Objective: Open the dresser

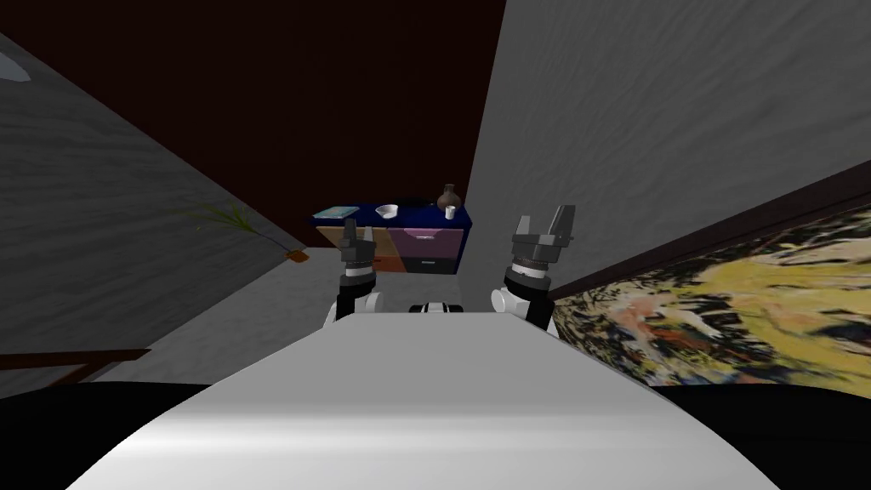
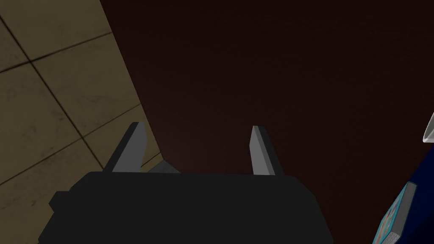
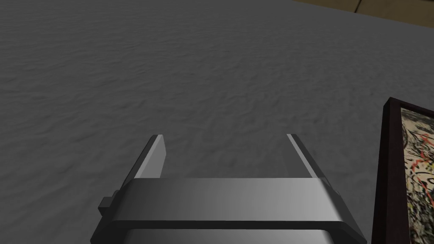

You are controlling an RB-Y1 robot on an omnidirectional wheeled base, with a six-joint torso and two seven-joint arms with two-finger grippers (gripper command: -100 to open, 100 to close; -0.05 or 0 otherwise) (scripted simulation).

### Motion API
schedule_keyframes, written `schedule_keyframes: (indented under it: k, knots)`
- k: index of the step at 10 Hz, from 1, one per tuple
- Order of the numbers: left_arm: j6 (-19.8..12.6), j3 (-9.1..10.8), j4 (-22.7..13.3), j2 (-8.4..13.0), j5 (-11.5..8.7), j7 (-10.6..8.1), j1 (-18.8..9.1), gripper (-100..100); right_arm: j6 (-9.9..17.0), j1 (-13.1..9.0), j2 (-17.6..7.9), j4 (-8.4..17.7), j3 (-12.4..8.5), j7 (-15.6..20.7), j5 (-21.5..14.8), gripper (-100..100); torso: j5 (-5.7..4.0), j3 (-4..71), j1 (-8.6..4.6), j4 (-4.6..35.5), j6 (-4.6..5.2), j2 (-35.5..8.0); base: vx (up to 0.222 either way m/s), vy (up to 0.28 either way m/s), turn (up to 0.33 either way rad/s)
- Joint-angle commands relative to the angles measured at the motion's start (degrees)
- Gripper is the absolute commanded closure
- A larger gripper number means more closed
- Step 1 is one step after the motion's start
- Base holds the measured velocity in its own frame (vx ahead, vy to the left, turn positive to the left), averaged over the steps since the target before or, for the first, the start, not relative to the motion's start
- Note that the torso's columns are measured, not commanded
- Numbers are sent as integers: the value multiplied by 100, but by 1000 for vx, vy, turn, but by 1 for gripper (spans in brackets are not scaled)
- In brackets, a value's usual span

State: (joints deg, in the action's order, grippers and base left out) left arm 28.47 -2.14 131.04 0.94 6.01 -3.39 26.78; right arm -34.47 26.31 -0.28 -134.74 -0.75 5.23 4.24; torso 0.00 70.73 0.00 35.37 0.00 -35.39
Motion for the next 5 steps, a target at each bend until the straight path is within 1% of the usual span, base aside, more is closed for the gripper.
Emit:
schedule_keyframes:
  k: [1,2,5]
  knots:
    - [6,7,-88,185,3,8,-36,-100,0,0,0,0,0,0,0,0,0,846,0,423,0,-423,13,-1,-4]
    - [13,13,-173,301,6,16,-72,-100,0,1,0,2,0,0,0,0,1,1242,1,611,0,-614,22,-2,-6]
    - [49,44,-561,573,21,53,-238,-100,0,1,0,3,0,0,0,0,0,1386,0,688,0,-683,33,-1,-8]
